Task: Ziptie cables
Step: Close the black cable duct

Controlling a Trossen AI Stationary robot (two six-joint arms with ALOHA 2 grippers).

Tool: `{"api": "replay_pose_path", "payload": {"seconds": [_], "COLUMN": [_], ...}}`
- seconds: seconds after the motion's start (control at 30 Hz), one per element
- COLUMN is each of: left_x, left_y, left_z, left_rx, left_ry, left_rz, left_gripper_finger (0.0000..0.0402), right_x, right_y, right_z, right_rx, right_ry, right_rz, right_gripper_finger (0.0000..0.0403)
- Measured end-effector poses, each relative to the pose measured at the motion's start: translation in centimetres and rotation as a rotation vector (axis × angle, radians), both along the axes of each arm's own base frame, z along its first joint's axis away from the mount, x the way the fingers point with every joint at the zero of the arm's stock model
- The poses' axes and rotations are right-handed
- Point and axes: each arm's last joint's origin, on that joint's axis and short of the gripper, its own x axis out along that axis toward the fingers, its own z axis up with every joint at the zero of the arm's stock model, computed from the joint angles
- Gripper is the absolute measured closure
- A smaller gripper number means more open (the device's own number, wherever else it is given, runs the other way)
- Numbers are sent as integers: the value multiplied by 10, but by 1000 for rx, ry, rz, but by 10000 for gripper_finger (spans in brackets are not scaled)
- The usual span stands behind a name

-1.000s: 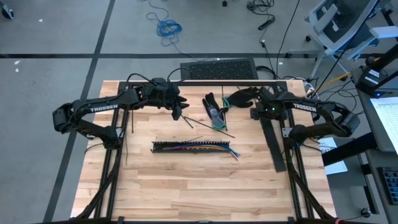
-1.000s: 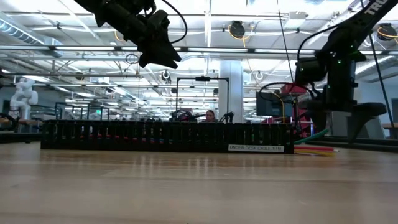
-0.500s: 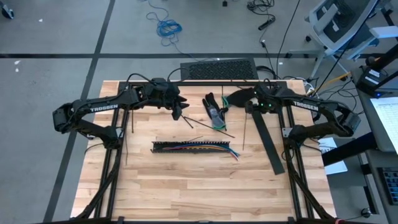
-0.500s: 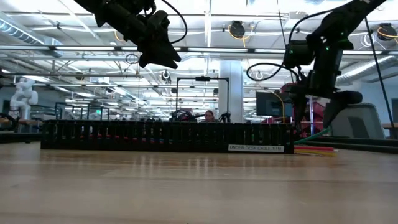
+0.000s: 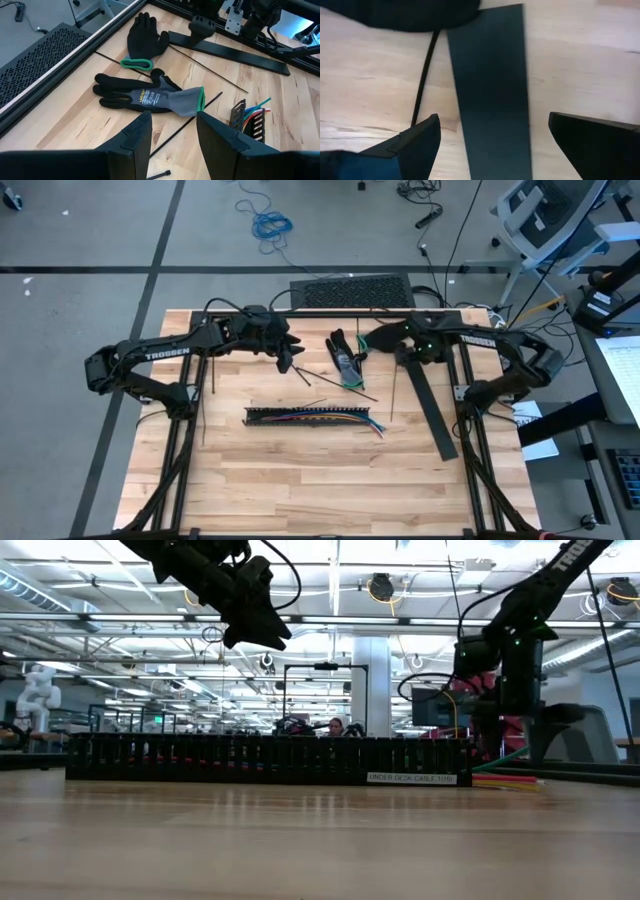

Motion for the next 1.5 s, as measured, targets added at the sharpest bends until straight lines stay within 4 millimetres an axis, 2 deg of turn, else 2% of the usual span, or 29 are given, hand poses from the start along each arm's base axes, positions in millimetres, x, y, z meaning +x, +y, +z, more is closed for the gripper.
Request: {"api": "replay_pose_path", "payload": {"seconds": [0.17,0.33,0.47,0.73,1.1,1.37,1.5], "left_x": [1,1,2,3,3,3,3], "left_y": [-2,-4,-6,-7,-8,-8,-8], "left_z": [0,0,0,0,0,0,0], "left_rx": [-20,-20,-20,-20,-19,-20,-20], "left_ry": [-4,-4,-4,-4,-3,-3,-3], "left_rz": [5,-2,-10,-15,-19,-19,-19], "left_gripper_finger": [251,251,251,251,251,251,251], "right_x": [5,7,8,23,15,22,21], "right_y": [0,-2,-3,-19,-16,-16,-10], "right_z": [-12,-17,-13,13,11,12,11], "right_rx": [51,52,39,-80,-86,-122,-83], "right_ry": [26,45,32,-35,101,56,98], "right_rz": [58,94,93,112,131,138,144], "right_gripper_finger": [44,44,44,44,44,44,44]}}
